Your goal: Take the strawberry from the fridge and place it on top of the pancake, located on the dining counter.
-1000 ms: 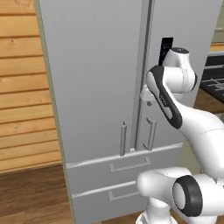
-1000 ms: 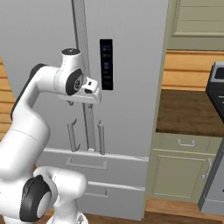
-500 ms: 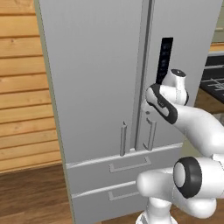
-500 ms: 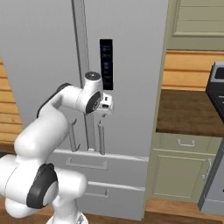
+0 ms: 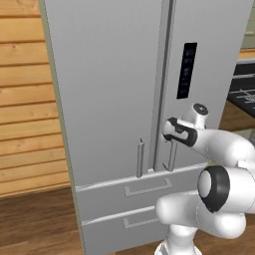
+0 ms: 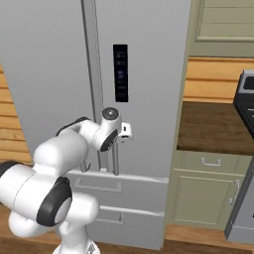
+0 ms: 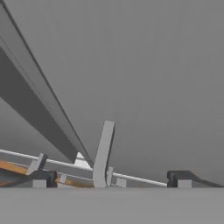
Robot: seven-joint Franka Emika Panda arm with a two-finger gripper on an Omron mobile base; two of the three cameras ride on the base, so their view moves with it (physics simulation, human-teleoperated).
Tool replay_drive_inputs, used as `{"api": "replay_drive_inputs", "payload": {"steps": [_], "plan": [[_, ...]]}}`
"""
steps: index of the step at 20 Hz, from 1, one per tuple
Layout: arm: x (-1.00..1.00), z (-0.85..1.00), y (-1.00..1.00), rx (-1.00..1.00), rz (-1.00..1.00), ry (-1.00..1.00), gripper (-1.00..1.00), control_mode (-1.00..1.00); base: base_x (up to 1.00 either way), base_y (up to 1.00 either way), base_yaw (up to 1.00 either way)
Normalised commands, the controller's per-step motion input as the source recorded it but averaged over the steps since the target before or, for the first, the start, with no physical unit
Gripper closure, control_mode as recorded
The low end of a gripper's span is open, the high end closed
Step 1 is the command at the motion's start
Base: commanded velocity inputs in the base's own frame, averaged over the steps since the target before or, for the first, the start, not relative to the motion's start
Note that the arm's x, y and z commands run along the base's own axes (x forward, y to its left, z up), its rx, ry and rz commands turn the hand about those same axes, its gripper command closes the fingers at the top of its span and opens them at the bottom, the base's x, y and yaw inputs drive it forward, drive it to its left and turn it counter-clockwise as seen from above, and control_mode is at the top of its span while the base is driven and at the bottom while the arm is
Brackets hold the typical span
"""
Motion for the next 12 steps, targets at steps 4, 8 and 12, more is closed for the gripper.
{"api": "replay_drive_inputs", "payload": {"steps": [4,8,12], "plan": [[0.06,-0.47,-0.15,0.0,0.01,-0.05,-1.0,-1.0,0.0,0.0,0.0],[0.0,-0.09,0.0,0.01,0.0,0.03,1.0,-1.0,0.0,0.0,0.0],[-0.04,0.0,-0.15,0.0,0.0,0.0,1.0,-1.0,0.0,0.0,0.0]]}}
